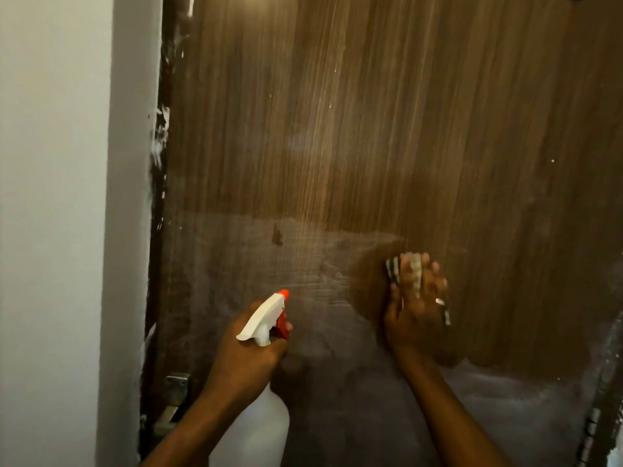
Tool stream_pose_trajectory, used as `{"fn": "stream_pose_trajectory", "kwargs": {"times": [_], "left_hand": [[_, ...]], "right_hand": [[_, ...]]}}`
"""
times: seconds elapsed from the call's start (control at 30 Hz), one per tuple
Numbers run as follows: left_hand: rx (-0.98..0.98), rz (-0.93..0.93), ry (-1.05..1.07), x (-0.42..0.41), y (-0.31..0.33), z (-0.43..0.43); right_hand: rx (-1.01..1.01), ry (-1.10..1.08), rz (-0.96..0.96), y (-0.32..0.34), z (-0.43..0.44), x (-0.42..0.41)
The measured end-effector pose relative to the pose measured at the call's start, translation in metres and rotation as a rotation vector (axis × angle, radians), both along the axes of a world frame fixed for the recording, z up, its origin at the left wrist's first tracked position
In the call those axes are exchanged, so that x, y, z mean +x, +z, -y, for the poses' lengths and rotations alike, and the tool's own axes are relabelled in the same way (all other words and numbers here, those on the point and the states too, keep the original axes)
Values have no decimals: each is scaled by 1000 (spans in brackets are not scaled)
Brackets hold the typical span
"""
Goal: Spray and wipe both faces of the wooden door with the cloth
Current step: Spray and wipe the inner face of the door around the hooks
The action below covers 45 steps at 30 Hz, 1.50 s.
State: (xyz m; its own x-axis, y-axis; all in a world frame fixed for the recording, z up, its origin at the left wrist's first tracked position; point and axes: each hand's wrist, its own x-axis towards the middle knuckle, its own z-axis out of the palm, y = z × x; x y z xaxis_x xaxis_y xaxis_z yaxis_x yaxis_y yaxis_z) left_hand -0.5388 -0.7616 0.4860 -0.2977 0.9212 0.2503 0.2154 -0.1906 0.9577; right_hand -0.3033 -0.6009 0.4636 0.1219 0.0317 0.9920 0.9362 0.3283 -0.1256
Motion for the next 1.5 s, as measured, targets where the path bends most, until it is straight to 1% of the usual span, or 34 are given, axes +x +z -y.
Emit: {"fn": "stream_pose_trajectory", "kwargs": {"times": [0.07, 0.1, 0.13, 0.17, 0.23, 0.27, 0.3, 0.33, 0.37, 0.43, 0.5, 0.57, 0.6, 0.67, 0.73, 0.8, 0.83, 0.87, 0.9, 0.93, 0.97, 1.0, 1.03, 1.1, 1.17, 1.23, 1.3, 1.33, 1.37, 1.4, 1.43, 1.47, 1.5], "left_hand": [[-8, 13, -8, -13, 0, 0], [-9, 18, -11, -20, 1, 0], [-7, 15, -10, -25, 3, 1], [-3, 8, -9, -30, 5, 0], [-5, -14, -14, -38, 8, 0], [-1, -20, -22, -45, 9, -1], [3, -22, -32, -50, 11, -2], [8, -19, -50, -59, 11, -4], [10, -16, -69, -66, 13, -3], [41, 14, -86, -79, 20, -5], [60, 87, -73, -91, 25, -7], [44, 77, -84, -100, 25, -9], [38, 62, -95, -106, 23, -11], [15, 82, -95, -120, 20, -11], [0, 45, -86, -132, 21, -11], [-10, 29, -80, -145, 21, -12], [-3, 35, -84, -154, 22, -12], [7, 32, -81, -159, 23, -12], [5, 37, -75, -163, 24, -12], [6, 50, -53, -169, 25, -13], [9, 82, -36, -174, 26, -13], [20, 108, -19, -179, 26, -14], [25, 96, -12, -184, 25, -15], [19, 29, -14, -193, 25, -13], [16, 16, 3, -202, 23, -12], [23, 15, 36, -208, 22, -10], [77, 57, 25, -209, 19, -5], [116, 73, 6, -209, 17, -1], [117, 94, 14, -207, 16, 1], [101, 130, 34, -207, 13, 0], [94, 189, 47, -208, 12, 4], [134, 252, 47, -210, 8, 7], [153, 262, 23, -212, 7, 11]], "right_hand": [[13, -1, -56, 30, -6, -30], [24, 20, -53, 37, -9, -50], [28, 49, -6, 38, -11, -71], [18, 61, 92, 31, -10, -90], [-38, 44, 369, 1, -2, -104], [-51, 41, 468, -12, 3, -99], [-51, 42, 497, -24, 7, -89], [-46, 28, 464, -32, 9, -79], [-48, 7, 375, -36, 11, -70], [-76, -51, 115, -23, 11, -71], [-90, -91, -89, 5, 6, -94], [-88, -79, -159, 31, 1, -127], [-88, -55, -139, 39, -2, -147], [-48, 4, 32, 36, -9, -190], [-28, 40, 288, 14, -4, -223], [-58, 58, 485, -16, 6, -226], [-67, 57, 512, -26, 10, -218], [-72, 39, 484, -31, 12, -208], [-73, 11, 397, -32, 11, -199], [-66, -13, 270, -24, 11, -197], [-59, -26, 138, -9, 10, -201], [-55, -24, 47, 10, 9, -214], [-46, -16, 16, 28, 7, -232], [-14, 25, 92, 56, 5, -278], [4, 82, 249, 61, -1, -318], [-46, 75, 460, 38, 0, -334], [-123, 60, 661, 8, 3, -323], [-142, 55, 715, -6, 4, -311], [-136, 56, 719, -17, 4, -297], [-118, 52, 668, -21, 4, -283], [-94, 52, 564, -18, 2, -272], [-69, 51, 439, -8, 2, -265], [-44, 45, 304, 9, 1, -263]]}}
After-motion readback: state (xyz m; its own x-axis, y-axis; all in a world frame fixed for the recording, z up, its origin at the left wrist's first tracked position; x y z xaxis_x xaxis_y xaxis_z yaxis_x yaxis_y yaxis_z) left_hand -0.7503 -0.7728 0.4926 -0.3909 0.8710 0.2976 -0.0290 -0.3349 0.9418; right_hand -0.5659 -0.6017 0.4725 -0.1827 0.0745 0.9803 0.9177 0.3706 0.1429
